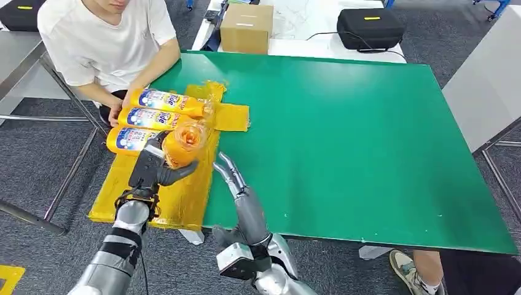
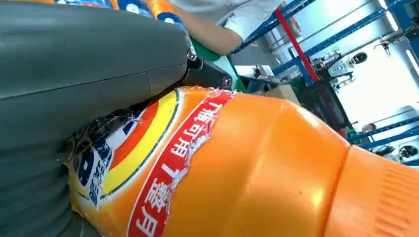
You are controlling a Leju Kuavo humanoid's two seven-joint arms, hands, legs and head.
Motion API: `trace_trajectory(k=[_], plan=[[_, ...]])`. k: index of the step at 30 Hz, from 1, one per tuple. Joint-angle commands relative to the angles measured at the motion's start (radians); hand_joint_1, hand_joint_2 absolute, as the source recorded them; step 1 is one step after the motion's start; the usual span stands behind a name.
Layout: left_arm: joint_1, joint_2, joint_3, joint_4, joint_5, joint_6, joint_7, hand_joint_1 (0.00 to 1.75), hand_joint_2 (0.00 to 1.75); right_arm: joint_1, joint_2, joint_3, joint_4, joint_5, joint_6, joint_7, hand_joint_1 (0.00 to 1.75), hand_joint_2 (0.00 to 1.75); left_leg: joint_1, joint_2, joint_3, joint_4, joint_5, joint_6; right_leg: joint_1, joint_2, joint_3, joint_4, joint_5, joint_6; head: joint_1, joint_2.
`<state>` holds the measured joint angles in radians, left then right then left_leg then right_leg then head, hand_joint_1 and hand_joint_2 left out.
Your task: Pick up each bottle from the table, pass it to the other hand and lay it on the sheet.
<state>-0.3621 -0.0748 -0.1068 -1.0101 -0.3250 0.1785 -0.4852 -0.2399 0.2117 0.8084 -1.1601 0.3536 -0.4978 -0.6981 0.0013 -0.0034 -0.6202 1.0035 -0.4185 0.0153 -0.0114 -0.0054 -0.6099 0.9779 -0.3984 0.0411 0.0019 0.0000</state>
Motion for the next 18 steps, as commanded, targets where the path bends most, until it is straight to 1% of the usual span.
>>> trace_trajectory(k=[1, 2, 3, 4, 6, 7, 8, 9, 11, 13, 14, 16, 18], plan=[[-0.117, 0.024, -0.002, 0.205, -0.089, 0.08, 0.002, 1.75, 1.75, -0.033, -0.051, 0.043, -0.005, -0.013, 0.0, 0.0, 0.0, 0.0, 0.001, 0.0, 0.004, 0.0, -0.002, -0.001, 0.001, 0.0, 0.005, 0.0, -0.002, -0.001, 0.0, 0.0], [-0.135, 0.036, -0.031, 0.244, -0.177, 0.159, -0.005, 1.75, 1.75, -0.03, -0.053, 0.042, -0.007, -0.021, 0.005, 0.0, 0.0, 0.0, 0.001, -0.001, 0.003, -0.001, -0.001, -0.001, 0.001, -0.001, 0.003, 0.0, -0.001, -0.001, 0.0, 0.0], [-0.158, 0.05, -0.052, 0.297, -0.242, 0.196, 0.018, 1.75, 1.75, -0.027, -0.055, 0.039, -0.01, -0.027, 0.015, 0.0, 0.0, 0.0, 0.001, -0.002, 0.006, -0.001, -0.002, -0.001, 0.001, -0.001, 0.007, 0.0, -0.003, -0.002, 0.0, 0.0], [-0.173, 0.053, -0.059, 0.33, -0.271, 0.21, 0.023, 1.75, 1.75, -0.024, -0.056, 0.037, -0.011, -0.028, 0.02, 0.0, 0.0, 0.0, 0.001, -0.001, 0.003, -0.001, -0.001, -0.001, 0.001, -0.001, 0.004, -0.001, -0.001, -0.001, 0.0, 0.0], [-0.221, 0.076, -0.099, 0.423, -0.389, 0.277, 0.048, 1.75, 1.75, -0.017, -0.059, 0.031, -0.013, -0.029, 0.033, 0.0, 0.0, 0.0, 0.0, -0.001, 0.002, -0.001, 0.0, -0.001, 0.0, -0.001, 0.002, -0.001, -0.001, -0.001, 0.0, 0.0], [-0.242, 0.081, -0.101, 0.459, -0.405, 0.257, 0.059, 1.75, 1.75, -0.014, -0.06, 0.029, -0.019, -0.036, 0.036, 0.0, 0.0, 0.0, 0.001, -0.002, 0.006, -0.001, -0.001, -0.001, 0.001, -0.002, 0.006, -0.001, -0.002, -0.002, 0.0, 0.0], [-0.259, 0.087, -0.112, 0.48, -0.432, 0.25, 0.074, 1.75, 1.75, -0.012, -0.062, 0.027, -0.024, -0.04, 0.034, 0.0, 0.0, 0.0, 0.0, -0.002, 0.003, -0.001, 0.0, -0.001, 0.001, -0.001, 0.003, 0.0, -0.001, -0.001, 0.0, 0.0], [-0.283, 0.097, -0.136, 0.507, -0.48, 0.245, 0.119, 1.75, 1.75, -0.008, -0.064, 0.02, -0.029, -0.044, 0.033, 0.0, 0.0, 0.0, 0.001, -0.002, 0.004, 0.0, -0.001, -0.001, 0.001, -0.002, 0.005, 0.0, -0.002, -0.002, 0.0, 0.0], [-0.305, 0.11, -0.171, 0.518, -0.544, 0.21, 0.155, 1.75, 1.75, 0.003, -0.07, 0.007, -0.048, -0.048, 0.032, 0.0, 0.0, 0.0, 0.001, -0.002, 0.003, 0.0, -0.001, -0.001, 0.001, -0.002, 0.003, 0.0, -0.002, -0.001, 0.0, 0.0], [-0.304, 0.126, -0.199, 0.503, -0.608, 0.206, 0.204, 1.75, 1.75, 0.017, -0.072, -0.011, -0.06, -0.043, 0.034, 0.0, 0.0, 0.0, 0.001, -0.001, 0.001, 0.0, 0.0, -0.001, 0.001, -0.001, 0.001, 0.0, -0.001, -0.001, 0.0, 0.0], [-0.304, 0.126, -0.199, 0.503, -0.608, 0.206, 0.204, 1.75, 1.75, 0.017, -0.072, -0.011, -0.06, -0.043, 0.034, 0.0, 0.0, 0.0, 0.001, -0.001, 0.004, 0.0, -0.001, -0.001, 0.001, -0.001, 0.004, 0.0, -0.002, -0.002, 0.0, 0.0], [-0.283, 0.141, -0.211, 0.451, -0.664, 0.193, 0.253, 1.75, 1.75, 0.04, -0.073, -0.041, -0.078, -0.032, 0.047, 0.0, 0.0, 0.0, 0.001, -0.001, 0.005, 0.0, -0.001, -0.001, 0.001, -0.001, 0.005, 0.0, -0.002, -0.001, 0.0, 0.0], [-0.267, 0.142, -0.199, 0.407, -0.666, 0.136, 0.27, 1.75, 1.75, 0.057, -0.073, -0.066, -0.092, -0.024, 0.056, 0.0, 0.0, 0.0, 0.001, 0.0, 0.003, 0.0, -0.001, -0.001, 0.001, 0.0, 0.003, 0.0, -0.001, -0.001, 0.0, 0.0]])
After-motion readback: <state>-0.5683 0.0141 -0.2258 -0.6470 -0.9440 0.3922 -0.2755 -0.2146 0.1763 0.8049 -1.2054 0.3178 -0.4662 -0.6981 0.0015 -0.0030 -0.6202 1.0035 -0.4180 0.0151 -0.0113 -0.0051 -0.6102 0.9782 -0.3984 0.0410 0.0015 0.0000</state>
